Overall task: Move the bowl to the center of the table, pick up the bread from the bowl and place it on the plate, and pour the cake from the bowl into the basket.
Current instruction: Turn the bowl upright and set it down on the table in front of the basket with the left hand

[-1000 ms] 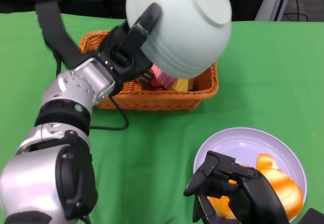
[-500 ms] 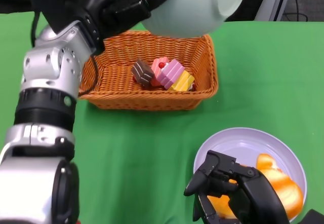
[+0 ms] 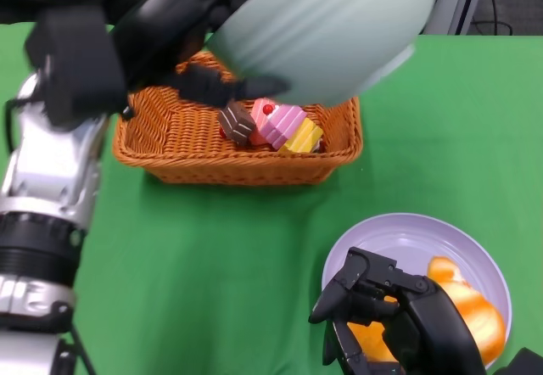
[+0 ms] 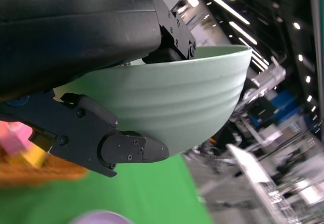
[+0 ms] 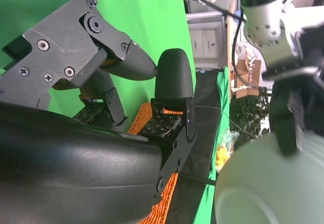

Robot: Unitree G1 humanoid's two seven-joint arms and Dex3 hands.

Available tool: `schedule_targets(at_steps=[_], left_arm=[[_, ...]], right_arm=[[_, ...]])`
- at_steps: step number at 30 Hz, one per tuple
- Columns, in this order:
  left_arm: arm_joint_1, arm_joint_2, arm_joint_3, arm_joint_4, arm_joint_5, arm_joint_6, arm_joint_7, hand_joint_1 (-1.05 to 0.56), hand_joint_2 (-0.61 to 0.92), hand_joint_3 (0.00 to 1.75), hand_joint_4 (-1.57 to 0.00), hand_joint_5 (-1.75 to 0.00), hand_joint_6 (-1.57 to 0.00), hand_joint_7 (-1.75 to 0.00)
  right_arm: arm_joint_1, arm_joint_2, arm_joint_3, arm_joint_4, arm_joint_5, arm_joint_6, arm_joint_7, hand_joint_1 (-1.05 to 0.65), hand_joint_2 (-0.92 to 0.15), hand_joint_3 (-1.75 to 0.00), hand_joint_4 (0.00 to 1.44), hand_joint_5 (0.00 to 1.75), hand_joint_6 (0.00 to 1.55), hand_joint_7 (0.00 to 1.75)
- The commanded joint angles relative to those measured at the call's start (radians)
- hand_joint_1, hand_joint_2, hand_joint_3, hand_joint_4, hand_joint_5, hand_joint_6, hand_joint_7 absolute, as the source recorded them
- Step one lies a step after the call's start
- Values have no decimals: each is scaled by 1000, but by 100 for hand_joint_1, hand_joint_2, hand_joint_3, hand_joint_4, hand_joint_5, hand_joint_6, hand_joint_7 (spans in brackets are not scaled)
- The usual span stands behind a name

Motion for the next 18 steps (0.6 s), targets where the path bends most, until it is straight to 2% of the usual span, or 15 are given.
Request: schedule_targets(at_steps=[1,2,5,8,11,12,18], left_arm=[[27,52,3,19,64,-184,67,-28,87,48,-78,-175,-66,-140],[38,70,7,30,98,-259,97,-28,87,48,-78,-175,-67,-139],[69,128,26,69,199,-479,186,-21,72,69,-69,-174,-67,-134],[81,162,31,111,265,-604,257,-20,68,73,-66,-174,-67,-134],[112,197,51,152,334,-741,330,-27,85,45,-68,-175,-65,-140],[123,206,57,162,356,-774,352,-28,88,40,-69,-175,-65,-140],[206,237,121,231,497,-929,467,-22,87,33,-70,-175,-69,-142]], right_arm=[[-6,2,-10,-1,7,-5,-6,-7,-43,-134,84,165,77,133],[-10,1,-12,3,4,-10,-6,-7,-43,-134,84,165,77,133],[-17,2,-17,10,-3,-19,-10,-5,-42,-135,85,164,78,134],[-19,2,-18,8,-5,-14,-14,-5,-42,-135,85,164,78,134],[-24,2,-21,13,-4,-19,-15,-6,-41,-135,85,164,77,135],[-26,2,-22,15,-8,-23,-18,-6,-41,-135,85,164,77,135],[-30,3,-27,5,-25,-11,-36,-7,-40,-137,85,163,78,134]])
